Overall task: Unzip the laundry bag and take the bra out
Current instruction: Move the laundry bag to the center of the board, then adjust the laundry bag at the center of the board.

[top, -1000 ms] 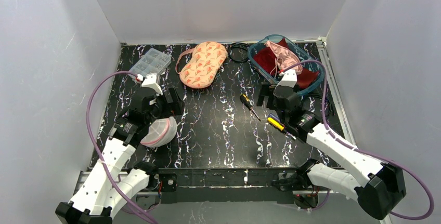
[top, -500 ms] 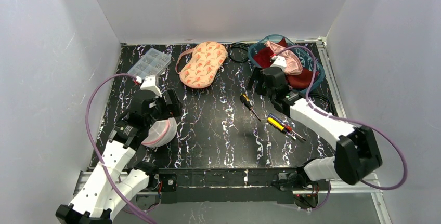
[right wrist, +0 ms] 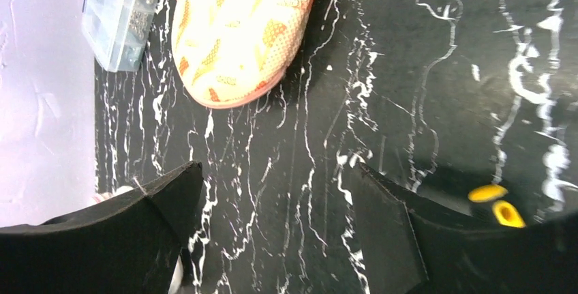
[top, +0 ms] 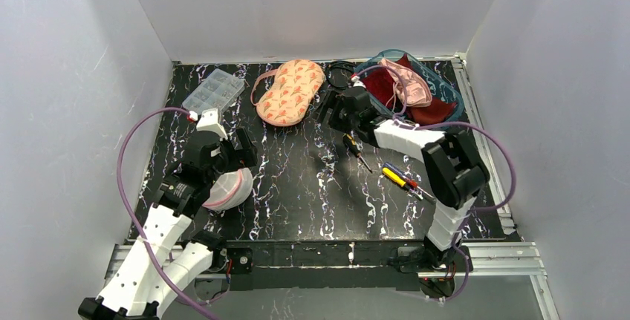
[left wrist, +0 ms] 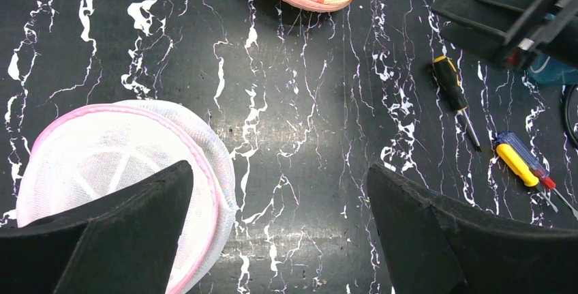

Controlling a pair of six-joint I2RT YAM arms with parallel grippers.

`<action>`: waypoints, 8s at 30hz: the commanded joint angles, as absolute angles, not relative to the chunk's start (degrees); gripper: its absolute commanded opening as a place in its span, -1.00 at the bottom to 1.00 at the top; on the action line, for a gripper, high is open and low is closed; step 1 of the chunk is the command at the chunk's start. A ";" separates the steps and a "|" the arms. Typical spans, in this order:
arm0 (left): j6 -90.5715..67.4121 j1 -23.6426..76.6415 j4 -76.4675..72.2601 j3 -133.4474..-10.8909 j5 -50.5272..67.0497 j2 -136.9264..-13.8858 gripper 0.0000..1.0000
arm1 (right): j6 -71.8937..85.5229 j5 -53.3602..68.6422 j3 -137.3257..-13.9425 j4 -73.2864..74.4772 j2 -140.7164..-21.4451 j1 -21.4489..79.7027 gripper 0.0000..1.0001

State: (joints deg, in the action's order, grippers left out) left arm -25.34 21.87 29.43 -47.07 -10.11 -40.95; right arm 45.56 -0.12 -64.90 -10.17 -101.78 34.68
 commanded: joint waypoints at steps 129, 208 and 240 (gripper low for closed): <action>-50.00 58.27 30.71 -39.71 -19.38 -54.33 0.68 | 42.32 -3.19 -22.00 1.77 -55.90 50.79 0.43; -61.82 60.10 30.01 -34.82 -16.01 -47.16 0.76 | 83.14 -40.35 -17.23 -14.77 -61.35 56.34 -0.86; -63.71 66.27 22.72 -31.16 -12.77 -58.73 0.67 | 30.56 10.11 -46.30 -3.55 -88.74 26.48 0.08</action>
